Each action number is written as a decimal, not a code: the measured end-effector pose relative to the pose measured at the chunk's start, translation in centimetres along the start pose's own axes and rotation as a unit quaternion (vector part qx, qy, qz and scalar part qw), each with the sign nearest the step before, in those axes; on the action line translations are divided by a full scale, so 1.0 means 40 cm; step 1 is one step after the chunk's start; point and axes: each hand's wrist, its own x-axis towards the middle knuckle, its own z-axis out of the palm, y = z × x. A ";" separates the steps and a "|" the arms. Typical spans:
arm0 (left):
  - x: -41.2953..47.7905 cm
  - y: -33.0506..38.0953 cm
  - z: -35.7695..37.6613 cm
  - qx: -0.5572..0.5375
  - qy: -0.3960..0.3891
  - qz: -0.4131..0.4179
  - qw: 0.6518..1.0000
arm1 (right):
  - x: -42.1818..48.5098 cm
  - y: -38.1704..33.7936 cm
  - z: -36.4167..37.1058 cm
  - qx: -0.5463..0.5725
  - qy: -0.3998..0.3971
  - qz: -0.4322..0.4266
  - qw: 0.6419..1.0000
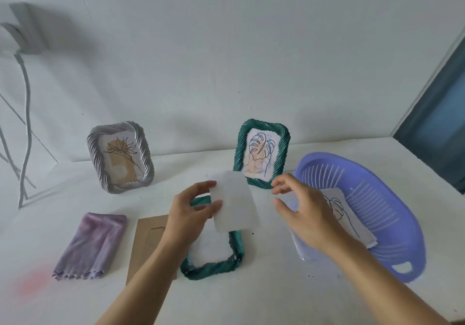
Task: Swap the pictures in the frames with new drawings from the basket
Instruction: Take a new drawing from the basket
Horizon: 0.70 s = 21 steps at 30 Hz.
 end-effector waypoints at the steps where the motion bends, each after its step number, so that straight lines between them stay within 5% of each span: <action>1: -0.002 -0.001 0.011 0.011 -0.008 0.002 1.000 | 0.000 0.021 -0.016 -0.075 0.018 -0.014 0.997; 3: -0.006 -0.007 0.042 0.042 -0.028 0.005 0.999 | -0.005 0.062 -0.043 -0.205 0.034 0.002 0.978; 6: -0.015 -0.022 0.093 0.067 -0.059 -0.003 0.996 | -0.026 0.107 -0.070 -0.257 -0.025 0.099 0.961; 11: -0.016 -0.035 0.173 0.075 -0.085 0.005 0.994 | -0.053 0.130 -0.090 -0.128 -0.093 0.104 0.982; 21: -0.013 -0.064 0.308 0.046 -0.090 0.022 0.995 | -0.022 0.144 -0.163 0.008 0.024 0.116 0.993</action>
